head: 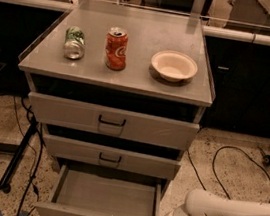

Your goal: Close bottom drawer

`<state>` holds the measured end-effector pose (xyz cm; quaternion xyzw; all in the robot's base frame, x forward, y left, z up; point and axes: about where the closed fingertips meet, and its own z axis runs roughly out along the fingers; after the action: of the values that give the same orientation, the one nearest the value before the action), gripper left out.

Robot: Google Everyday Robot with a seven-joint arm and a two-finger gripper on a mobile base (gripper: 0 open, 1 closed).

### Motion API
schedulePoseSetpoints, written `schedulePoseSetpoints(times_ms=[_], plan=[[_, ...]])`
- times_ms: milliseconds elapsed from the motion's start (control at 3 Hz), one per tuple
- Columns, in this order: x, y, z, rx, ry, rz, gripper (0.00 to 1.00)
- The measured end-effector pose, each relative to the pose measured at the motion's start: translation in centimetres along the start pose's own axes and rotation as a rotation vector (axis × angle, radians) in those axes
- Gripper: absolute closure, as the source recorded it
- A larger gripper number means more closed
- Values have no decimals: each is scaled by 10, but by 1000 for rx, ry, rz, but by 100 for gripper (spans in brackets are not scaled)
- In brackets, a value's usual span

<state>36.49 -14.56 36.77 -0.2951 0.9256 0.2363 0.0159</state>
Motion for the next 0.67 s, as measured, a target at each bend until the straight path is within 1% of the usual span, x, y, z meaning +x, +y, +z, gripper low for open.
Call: schedulePoseSetpoints(times_ms=[333,667], plan=[[3,-3,22,-11,-7,22,100],[1,-20,53,-2,-18,54,100]])
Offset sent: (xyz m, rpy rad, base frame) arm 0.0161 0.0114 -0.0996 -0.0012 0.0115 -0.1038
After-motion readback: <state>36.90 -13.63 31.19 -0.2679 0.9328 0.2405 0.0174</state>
